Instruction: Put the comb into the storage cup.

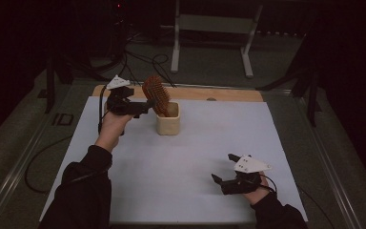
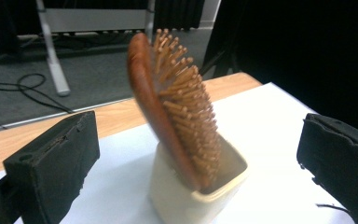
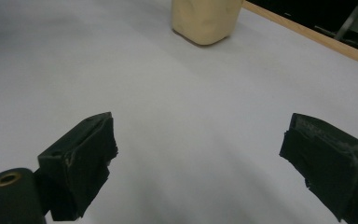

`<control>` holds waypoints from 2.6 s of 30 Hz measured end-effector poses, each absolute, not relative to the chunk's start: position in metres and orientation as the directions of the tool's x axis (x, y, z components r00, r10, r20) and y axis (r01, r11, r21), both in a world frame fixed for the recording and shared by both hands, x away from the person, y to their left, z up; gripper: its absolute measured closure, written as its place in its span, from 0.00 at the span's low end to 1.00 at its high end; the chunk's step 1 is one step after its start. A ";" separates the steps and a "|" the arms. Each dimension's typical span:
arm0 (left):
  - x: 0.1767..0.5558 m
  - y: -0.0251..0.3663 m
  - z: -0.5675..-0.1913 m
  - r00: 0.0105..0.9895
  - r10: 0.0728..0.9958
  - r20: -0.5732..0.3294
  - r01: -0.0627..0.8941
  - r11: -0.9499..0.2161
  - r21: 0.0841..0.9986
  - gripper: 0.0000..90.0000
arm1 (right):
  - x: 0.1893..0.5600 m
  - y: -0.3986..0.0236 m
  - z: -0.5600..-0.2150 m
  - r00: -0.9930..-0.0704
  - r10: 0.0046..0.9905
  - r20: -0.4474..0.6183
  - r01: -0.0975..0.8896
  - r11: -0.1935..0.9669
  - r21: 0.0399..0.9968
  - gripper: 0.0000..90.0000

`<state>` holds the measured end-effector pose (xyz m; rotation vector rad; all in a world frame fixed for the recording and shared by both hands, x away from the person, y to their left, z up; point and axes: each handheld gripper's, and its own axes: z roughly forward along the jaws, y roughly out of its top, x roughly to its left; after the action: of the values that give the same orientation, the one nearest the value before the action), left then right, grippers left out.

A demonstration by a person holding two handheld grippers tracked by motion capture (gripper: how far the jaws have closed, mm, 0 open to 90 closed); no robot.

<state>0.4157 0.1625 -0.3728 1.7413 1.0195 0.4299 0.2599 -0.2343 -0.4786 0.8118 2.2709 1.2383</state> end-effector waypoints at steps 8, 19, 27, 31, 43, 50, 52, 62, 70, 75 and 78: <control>0.404 0.174 -0.372 0.615 0.770 -0.171 0.427 -0.144 0.893 0.00 | 0.261 -0.234 -0.480 -0.742 0.665 -0.081 0.294 0.432 0.852 0.09; 0.384 0.183 -0.377 0.697 0.704 -0.134 0.386 -0.212 0.898 0.00 | 0.261 -0.233 -0.481 -0.746 0.661 -0.077 0.295 0.433 0.852 0.09; 0.366 0.189 -0.390 0.723 0.680 -0.120 0.376 -0.242 0.894 0.00 | 0.261 -0.233 -0.481 -0.750 0.657 -0.074 0.295 0.432 0.852 0.09; 0.358 0.194 -0.397 0.727 0.677 -0.111 0.376 -0.258 0.890 0.00 | 0.262 -0.232 -0.481 -0.750 0.657 -0.074 0.294 0.432 0.852 0.09; 0.327 0.206 -0.422 0.751 0.650 -0.115 0.384 -0.289 0.877 0.00 | 0.262 -0.232 -0.481 -0.750 0.657 -0.080 0.291 0.435 0.852 0.09; 0.311 0.213 -0.439 0.758 0.645 -0.099 0.384 -0.318 0.867 0.00 | 0.262 -0.232 -0.481 -0.749 0.658 -0.078 0.292 0.434 0.852 0.09; 0.306 0.216 -0.445 0.756 0.645 -0.111 0.392 -0.310 0.866 0.00 | 0.262 -0.232 -0.481 -0.748 0.659 -0.075 0.295 0.433 0.852 0.09; 0.284 0.227 -0.473 0.754 0.646 -0.118 0.404 -0.315 0.859 0.00 | 0.262 -0.231 -0.481 -0.751 0.655 -0.080 0.292 0.439 0.850 0.09; 0.268 0.237 -0.488 0.744 0.657 -0.120 0.417 -0.317 0.851 0.00 | 0.261 -0.231 -0.481 -0.755 0.650 -0.087 0.287 0.447 0.847 0.09; 0.261 0.242 -0.496 0.728 0.676 -0.113 0.433 -0.325 0.841 0.00 | 0.261 -0.231 -0.482 -0.755 0.651 -0.086 0.289 0.447 0.847 0.09; 0.257 0.245 -0.500 0.707 0.698 -0.110 0.452 -0.327 0.830 0.00 | 0.261 -0.231 -0.482 -0.755 0.650 -0.088 0.287 0.448 0.847 0.09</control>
<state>0.2575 0.2447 -0.5002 1.9807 0.8830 0.3322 0.2607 -0.2306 -0.4819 0.7906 2.3019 1.2324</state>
